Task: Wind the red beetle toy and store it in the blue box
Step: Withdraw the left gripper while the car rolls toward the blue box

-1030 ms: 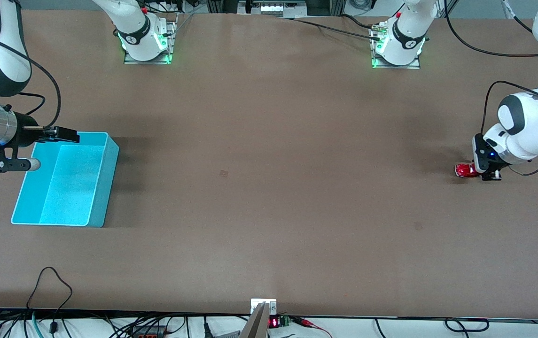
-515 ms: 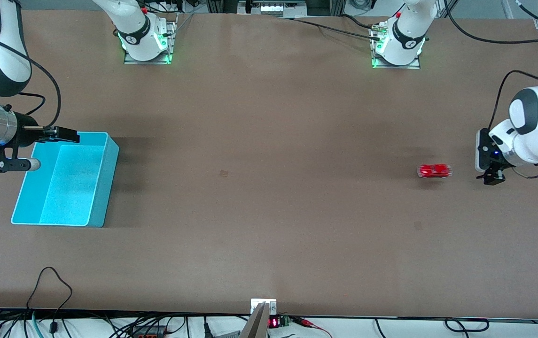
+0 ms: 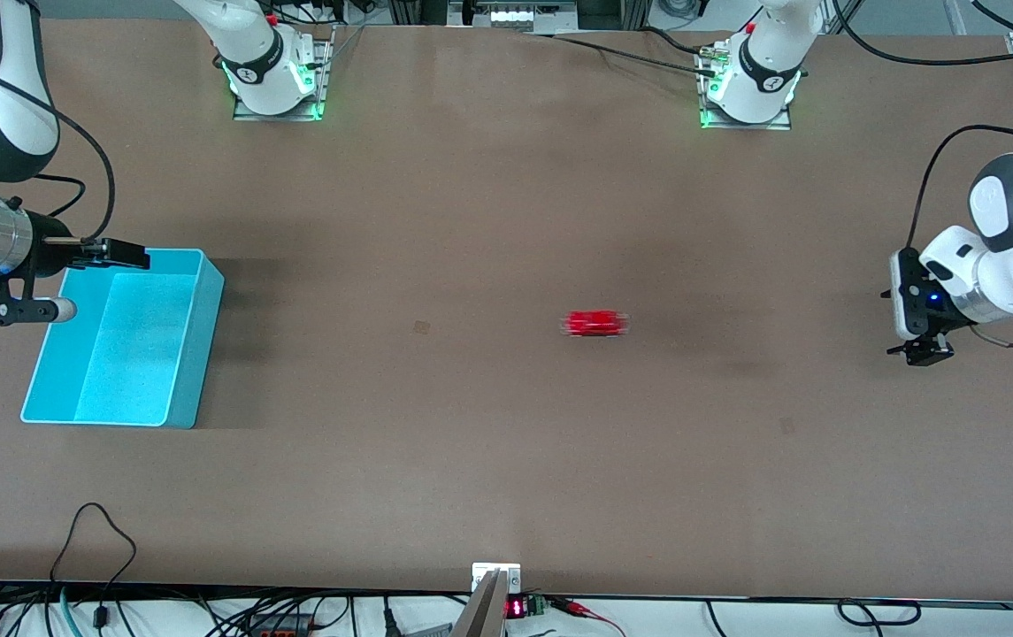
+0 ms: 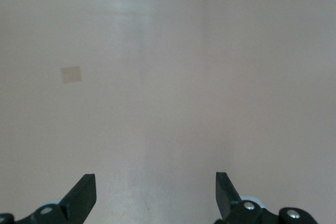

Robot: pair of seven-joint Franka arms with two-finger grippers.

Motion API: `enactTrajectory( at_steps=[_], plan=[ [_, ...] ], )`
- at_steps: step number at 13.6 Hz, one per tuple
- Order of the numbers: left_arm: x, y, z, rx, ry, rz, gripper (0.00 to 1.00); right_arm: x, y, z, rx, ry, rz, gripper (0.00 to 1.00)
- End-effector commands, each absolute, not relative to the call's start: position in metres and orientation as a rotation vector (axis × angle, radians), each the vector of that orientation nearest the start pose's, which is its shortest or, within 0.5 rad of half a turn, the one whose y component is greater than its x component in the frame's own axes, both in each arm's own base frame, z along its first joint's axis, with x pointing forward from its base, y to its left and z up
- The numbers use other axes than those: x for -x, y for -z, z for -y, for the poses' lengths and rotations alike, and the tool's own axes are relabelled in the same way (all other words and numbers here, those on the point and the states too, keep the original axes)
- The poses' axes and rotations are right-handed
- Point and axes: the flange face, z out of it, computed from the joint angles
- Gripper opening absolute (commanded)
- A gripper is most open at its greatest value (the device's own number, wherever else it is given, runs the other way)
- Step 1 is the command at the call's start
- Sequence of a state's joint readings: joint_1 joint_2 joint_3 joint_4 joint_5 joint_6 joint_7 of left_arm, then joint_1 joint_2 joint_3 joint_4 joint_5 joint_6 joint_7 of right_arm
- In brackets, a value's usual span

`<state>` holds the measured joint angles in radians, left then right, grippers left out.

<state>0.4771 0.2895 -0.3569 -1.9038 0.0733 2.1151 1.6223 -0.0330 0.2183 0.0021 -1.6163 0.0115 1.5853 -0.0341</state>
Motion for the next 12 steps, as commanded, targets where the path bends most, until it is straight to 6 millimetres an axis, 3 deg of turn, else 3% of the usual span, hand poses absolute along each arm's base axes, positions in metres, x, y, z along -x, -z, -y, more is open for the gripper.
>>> enactTrajectory(
  at_steps=[1,3,5,6,9,12],
  plan=[
    [-0.619,-0.378,-0.063,2.425,0.029,-2.070,1.00,-0.599,-0.482,0.017,3.109,-0.393,0.008,1.00],
    [-0.632,-0.399,-0.055,2.481,0.089,-1.949,1.00,-0.599,-0.482,0.017,3.108,-0.393,0.010,1.00],
    [-0.643,-0.425,-0.058,2.653,0.150,-1.648,1.00,-0.599,-0.482,0.018,3.109,-0.393,0.008,1.00],
    [-0.646,-0.437,-0.060,2.749,0.175,-1.455,1.00,-0.599,-0.482,0.019,3.109,-0.393,0.005,1.00],
    [-0.655,-0.466,-0.071,3.017,0.255,-0.656,1.00,-0.599,-0.482,0.018,3.109,-0.393,0.010,1.00],
    [-0.647,-0.496,-0.079,3.091,0.275,-0.163,1.00,-0.599,-0.482,0.018,3.107,-0.393,0.012,1.00]
  ],
)
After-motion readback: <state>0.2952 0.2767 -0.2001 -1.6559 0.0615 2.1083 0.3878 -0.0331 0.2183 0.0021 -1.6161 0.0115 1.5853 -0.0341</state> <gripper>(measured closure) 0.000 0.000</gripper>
